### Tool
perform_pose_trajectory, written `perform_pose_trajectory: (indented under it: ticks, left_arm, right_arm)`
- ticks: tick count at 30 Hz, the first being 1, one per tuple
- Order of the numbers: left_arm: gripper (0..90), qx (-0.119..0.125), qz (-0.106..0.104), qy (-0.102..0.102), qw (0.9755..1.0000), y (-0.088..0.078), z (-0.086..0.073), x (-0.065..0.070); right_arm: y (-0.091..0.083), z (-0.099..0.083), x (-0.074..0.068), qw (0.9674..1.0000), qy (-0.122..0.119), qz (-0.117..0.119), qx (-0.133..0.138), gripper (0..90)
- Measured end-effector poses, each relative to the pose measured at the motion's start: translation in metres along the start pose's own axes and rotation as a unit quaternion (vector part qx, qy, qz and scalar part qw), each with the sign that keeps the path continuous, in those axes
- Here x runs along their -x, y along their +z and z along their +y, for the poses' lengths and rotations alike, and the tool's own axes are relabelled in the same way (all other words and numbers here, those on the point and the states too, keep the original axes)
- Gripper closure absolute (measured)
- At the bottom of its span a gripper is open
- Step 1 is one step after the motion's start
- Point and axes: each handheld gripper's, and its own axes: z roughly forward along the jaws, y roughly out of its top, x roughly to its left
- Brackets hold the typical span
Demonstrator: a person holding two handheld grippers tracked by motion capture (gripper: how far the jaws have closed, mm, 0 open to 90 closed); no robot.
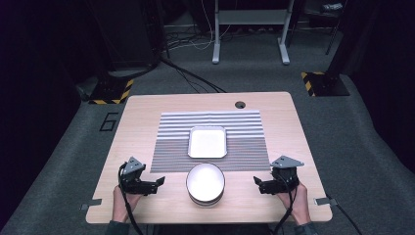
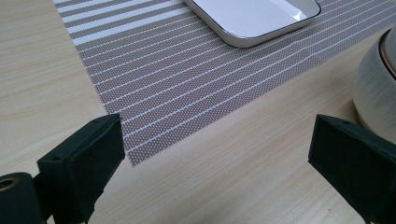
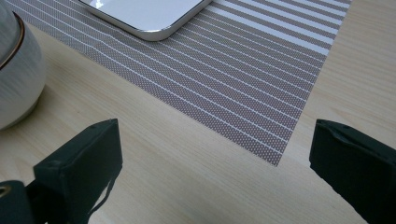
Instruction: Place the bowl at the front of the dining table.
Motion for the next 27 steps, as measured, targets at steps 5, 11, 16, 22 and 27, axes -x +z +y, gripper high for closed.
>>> perform_pose_trajectory:
  ticks: [5,11,16,22,27]
  left_arm:
    - [3.3,0.001,-0.006,-0.002,1.0,0.0,0.004,0.003]
    - [3.3,0.003,-0.013,0.002,0.9999,0.001,0.01,0.008]
    - [3.3,0.001,-0.017,0.005,0.9998,0.001,0.013,0.01]
    - [3.4,0.005,-0.023,0.003,0.9997,0.001,0.016,0.013]
    - [3.4,0.006,-0.03,0.014,0.9995,0.001,0.022,0.018]
  right_arm:
    - [0.0,0.005,-0.004,1.0,-0.005,0.005,0.001,1.6]
    - [0.0,0.011,-0.009,0.9999,-0.013,0.011,0.003,1.5]
    - [0.001,0.015,-0.014,0.9996,-0.017,0.021,0.005,1.6]
    - [0.001,0.02,-0.018,0.9994,-0.023,0.027,0.008,1.6]
    - [0.001,0.025,-0.024,0.999,-0.031,0.032,0.009,1.8]
